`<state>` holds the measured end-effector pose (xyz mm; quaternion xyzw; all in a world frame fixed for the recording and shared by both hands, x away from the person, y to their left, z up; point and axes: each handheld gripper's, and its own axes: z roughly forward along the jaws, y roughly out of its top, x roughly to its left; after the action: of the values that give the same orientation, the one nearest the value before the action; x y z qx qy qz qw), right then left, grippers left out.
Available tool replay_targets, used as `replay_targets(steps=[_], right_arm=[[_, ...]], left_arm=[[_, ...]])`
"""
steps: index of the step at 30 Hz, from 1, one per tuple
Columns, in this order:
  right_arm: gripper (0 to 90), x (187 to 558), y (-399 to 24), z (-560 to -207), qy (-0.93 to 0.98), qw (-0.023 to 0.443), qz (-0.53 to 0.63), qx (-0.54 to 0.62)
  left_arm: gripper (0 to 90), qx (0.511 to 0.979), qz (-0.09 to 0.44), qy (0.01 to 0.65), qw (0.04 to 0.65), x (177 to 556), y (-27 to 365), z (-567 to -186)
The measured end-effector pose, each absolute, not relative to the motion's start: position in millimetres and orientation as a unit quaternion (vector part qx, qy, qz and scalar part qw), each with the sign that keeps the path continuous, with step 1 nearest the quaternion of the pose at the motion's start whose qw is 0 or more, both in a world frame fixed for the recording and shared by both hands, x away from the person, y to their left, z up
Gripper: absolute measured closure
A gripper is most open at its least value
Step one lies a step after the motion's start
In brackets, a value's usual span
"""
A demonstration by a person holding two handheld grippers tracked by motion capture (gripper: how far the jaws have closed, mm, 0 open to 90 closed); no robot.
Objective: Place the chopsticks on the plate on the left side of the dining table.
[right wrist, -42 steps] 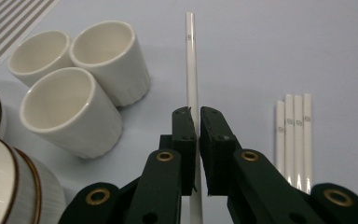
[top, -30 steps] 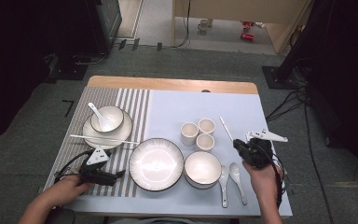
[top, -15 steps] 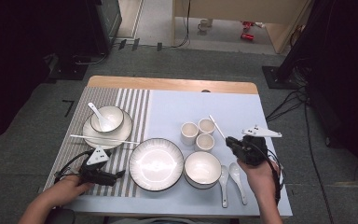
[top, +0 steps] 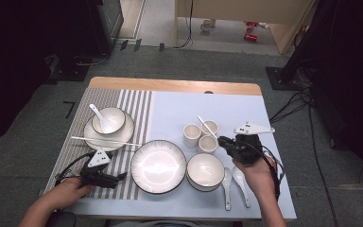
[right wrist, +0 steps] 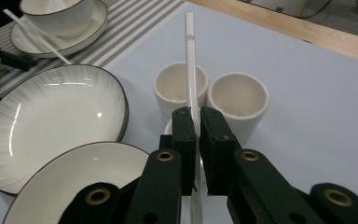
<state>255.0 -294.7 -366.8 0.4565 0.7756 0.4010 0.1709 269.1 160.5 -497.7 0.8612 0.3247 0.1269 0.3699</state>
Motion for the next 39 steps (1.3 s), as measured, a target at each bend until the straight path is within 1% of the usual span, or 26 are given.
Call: replay_targets(steps=[6, 25, 39], right_arm=[[85.1, 258.6, -282.3, -363.4, 0.797, 0.164, 0.4, 0.422], [85.1, 274.0, -249.2, -352.9, 0.833, 0.119, 0.409, 0.353], [85.1, 282.3, -222.0, -345.7, 0.852, 0.104, 0.406, 0.315]], left_arm=[[9.5, 0.861, 0.127, 0.325, 0.37, 269.0, 160.4, -497.7], [9.5, 0.86, 0.125, 0.326, 0.372, 269.3, 160.8, -497.7], [9.5, 0.862, 0.128, 0.324, 0.368, 268.7, 160.2, -497.7]])
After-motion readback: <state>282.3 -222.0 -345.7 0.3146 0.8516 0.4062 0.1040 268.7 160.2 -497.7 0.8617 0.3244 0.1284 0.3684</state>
